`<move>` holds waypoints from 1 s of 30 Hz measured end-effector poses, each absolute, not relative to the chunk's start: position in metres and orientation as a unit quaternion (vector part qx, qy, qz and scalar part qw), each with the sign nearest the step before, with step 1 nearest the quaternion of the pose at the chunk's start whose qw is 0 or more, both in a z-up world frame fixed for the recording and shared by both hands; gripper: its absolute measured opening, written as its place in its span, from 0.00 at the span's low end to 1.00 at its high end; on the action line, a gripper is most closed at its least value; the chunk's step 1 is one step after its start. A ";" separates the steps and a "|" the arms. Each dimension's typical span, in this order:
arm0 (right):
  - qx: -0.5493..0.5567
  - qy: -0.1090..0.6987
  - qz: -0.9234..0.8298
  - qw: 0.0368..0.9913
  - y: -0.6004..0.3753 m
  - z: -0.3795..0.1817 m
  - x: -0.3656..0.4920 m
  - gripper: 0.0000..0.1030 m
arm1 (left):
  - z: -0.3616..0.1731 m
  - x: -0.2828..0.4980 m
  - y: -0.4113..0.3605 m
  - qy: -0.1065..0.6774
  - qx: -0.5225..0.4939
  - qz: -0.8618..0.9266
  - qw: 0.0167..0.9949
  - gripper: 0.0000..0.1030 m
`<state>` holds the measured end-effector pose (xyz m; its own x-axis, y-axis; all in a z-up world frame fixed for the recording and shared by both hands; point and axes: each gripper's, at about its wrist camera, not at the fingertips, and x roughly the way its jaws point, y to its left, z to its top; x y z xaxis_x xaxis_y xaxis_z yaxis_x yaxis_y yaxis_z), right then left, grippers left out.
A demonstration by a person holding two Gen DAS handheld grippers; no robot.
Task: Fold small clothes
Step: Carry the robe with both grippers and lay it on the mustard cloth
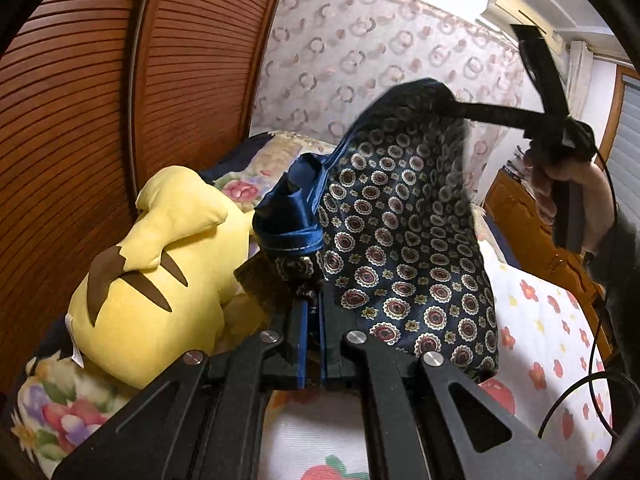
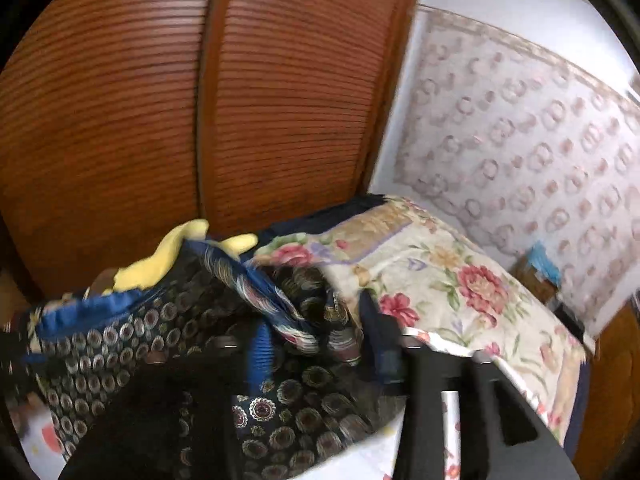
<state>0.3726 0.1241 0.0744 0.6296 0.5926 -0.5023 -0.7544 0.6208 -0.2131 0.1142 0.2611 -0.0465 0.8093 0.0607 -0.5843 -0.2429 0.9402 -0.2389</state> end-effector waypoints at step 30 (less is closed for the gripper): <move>-0.095 0.269 0.370 0.884 0.041 -0.002 0.321 0.53 | 0.000 0.098 0.208 0.267 -0.047 0.052 0.961 0.87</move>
